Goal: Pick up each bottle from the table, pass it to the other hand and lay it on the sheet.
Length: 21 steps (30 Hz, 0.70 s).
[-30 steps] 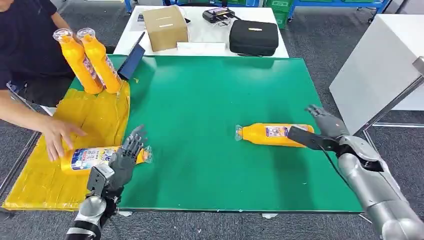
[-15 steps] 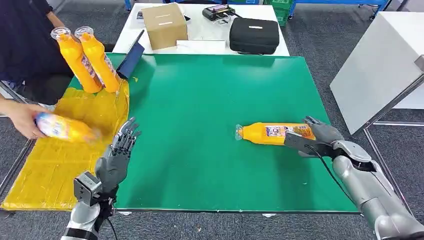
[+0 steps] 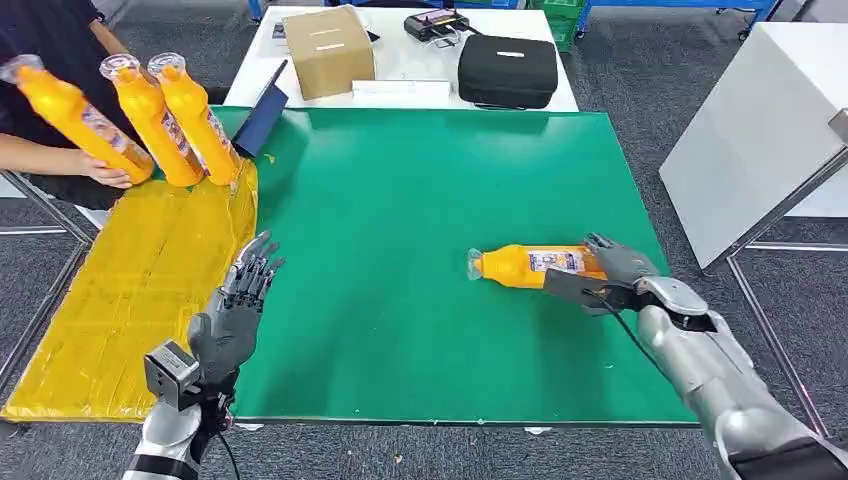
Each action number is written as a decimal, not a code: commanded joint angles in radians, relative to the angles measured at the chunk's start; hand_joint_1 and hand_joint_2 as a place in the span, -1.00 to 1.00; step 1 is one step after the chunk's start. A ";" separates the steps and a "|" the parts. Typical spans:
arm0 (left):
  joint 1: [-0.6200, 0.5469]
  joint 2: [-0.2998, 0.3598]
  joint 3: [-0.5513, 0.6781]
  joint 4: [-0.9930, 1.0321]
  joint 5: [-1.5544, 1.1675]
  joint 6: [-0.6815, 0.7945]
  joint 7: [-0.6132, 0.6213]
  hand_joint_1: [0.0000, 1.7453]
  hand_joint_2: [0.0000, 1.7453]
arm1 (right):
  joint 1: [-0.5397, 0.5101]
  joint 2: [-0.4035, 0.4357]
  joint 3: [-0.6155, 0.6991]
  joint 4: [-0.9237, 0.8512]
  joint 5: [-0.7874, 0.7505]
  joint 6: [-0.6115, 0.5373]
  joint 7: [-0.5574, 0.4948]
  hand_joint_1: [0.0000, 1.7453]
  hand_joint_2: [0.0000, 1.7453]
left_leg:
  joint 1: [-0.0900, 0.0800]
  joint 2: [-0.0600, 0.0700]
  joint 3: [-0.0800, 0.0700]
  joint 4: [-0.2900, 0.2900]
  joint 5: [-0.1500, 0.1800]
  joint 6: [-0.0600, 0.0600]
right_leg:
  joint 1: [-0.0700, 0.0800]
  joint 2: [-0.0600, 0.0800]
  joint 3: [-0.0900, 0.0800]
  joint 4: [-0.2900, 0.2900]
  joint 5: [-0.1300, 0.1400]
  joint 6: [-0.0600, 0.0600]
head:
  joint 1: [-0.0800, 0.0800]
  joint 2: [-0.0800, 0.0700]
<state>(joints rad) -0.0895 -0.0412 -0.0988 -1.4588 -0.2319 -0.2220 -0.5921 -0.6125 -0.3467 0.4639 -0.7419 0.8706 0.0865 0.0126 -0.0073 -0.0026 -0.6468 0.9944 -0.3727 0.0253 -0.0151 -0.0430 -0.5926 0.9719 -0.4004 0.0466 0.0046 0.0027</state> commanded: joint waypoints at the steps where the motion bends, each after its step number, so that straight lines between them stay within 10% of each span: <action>1: -0.037 -0.003 -0.014 0.039 0.011 -0.022 0.013 -1.00 -1.00 | -0.094 0.144 0.070 0.236 0.040 -0.023 0.024 -1.00 1.00 | 0.002 0.005 0.006 0.001 -0.004 -0.002 | 0.001 0.008 0.005 0.000 -0.002 -0.002 | 0.000 0.000; 5: -0.071 -0.002 -0.033 0.079 0.011 -0.025 0.013 -1.00 -1.00 | -0.088 0.174 0.096 0.348 0.070 0.027 0.021 -0.98 1.00 | 0.002 0.002 0.006 0.000 -0.003 -0.002 | 0.001 0.006 0.006 -0.002 -0.002 -0.002 | 0.000 0.000; 6: -0.087 -0.001 -0.041 0.100 0.011 -0.024 0.013 -1.00 -1.00 | -0.084 0.167 0.119 0.379 0.081 0.103 0.007 0.98 1.00 | 0.002 0.001 0.004 0.000 -0.002 -0.002 | 0.001 0.003 0.004 -0.002 -0.001 -0.002 | 0.000 0.000; 21: -0.164 -0.004 -0.077 0.205 0.019 -0.008 -0.001 -1.00 -1.00 | -0.012 0.123 0.134 0.408 0.058 0.189 0.003 1.00 1.00 | 0.005 -0.007 0.027 -0.003 -0.007 -0.005 | 0.003 -0.002 0.018 -0.008 -0.008 -0.005 | 0.000 0.000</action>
<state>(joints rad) -0.2152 -0.0473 -0.1484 -1.3329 -0.2155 -0.2365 -0.5928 -0.7180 -0.2316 0.5699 -0.4357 0.9537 0.2503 -0.0183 -0.0057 -0.0031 -0.6211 0.9944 -0.3807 0.0228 -0.0151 -0.0421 -0.5793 0.9688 -0.4092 0.0445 0.0050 0.0027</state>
